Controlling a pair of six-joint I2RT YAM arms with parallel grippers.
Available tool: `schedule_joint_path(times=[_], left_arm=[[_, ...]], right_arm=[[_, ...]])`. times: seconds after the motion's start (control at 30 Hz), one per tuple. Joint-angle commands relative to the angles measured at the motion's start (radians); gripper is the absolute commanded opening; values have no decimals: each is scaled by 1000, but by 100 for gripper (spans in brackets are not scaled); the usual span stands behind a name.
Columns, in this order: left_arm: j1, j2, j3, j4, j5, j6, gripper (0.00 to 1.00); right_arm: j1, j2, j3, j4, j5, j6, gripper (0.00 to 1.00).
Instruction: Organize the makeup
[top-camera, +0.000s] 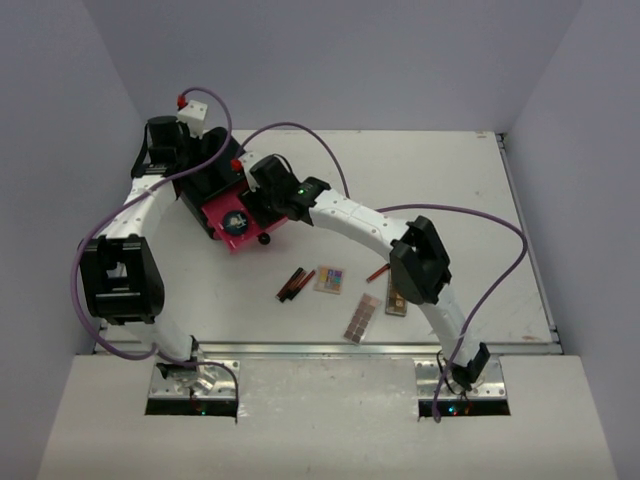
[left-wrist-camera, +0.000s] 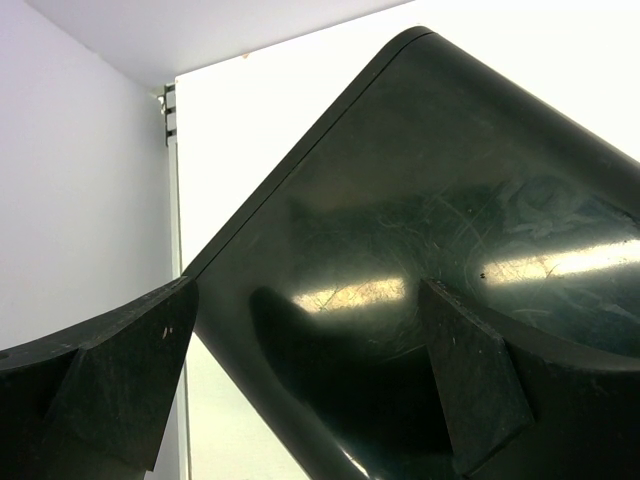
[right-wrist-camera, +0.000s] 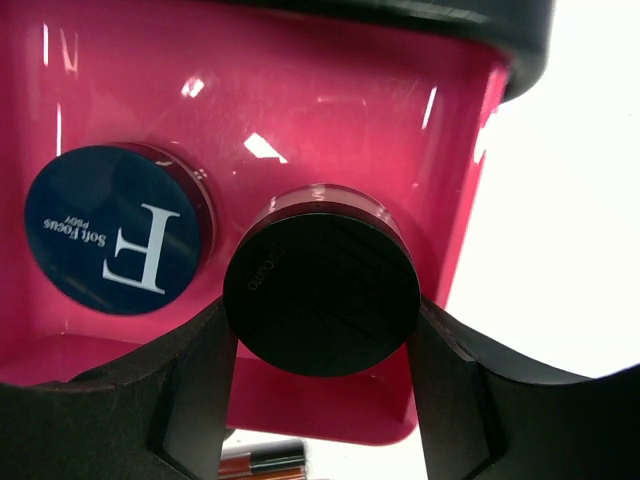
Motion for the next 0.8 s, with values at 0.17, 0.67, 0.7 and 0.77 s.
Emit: schedule_joint_path(times=[0.17, 0.67, 0.7, 0.77], left_arm=[[11, -1, -35, -87, 30, 14, 92], [11, 6, -30, -92, 33, 13, 92], [11, 6, -31, -93, 35, 13, 92], [11, 8, -32, -93, 36, 13, 92]], right_arm=[[8, 5, 31, 45, 12, 1, 36], [26, -60, 34, 24, -41, -2, 90], [26, -68, 31, 24, -44, 0, 90], [29, -86, 29, 22, -57, 6, 88]])
